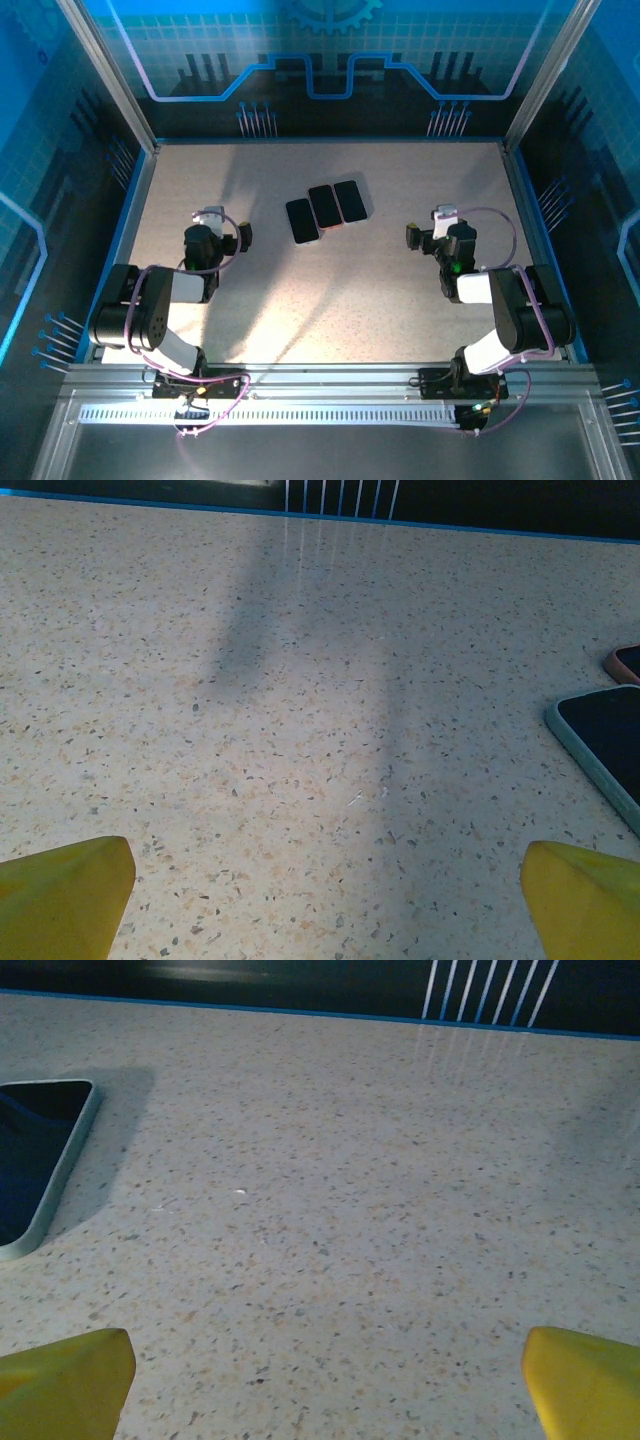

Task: Put the phone into the phone case

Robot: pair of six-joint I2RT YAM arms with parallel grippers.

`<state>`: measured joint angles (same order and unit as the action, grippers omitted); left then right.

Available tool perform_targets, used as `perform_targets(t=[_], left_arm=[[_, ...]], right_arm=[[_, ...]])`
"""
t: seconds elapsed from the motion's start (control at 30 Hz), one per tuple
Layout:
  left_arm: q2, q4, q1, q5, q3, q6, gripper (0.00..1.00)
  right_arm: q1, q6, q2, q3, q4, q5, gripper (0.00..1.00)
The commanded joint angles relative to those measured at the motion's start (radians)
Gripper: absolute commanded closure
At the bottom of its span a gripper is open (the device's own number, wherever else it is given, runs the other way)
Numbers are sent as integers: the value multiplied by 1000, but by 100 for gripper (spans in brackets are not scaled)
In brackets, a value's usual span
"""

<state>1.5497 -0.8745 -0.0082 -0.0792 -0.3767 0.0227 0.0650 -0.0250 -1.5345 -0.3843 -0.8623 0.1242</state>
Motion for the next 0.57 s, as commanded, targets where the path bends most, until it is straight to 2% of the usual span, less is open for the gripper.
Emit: perform_targets(t=[0.0,0.53], left_arm=[[1,-44,10,26,-10,-21,1],[2,-43,8,25,-9,-23,1]], right_arm=[[8,6,-4,5,-60,60,0],[5,12,-5,-1,-52,31,0]])
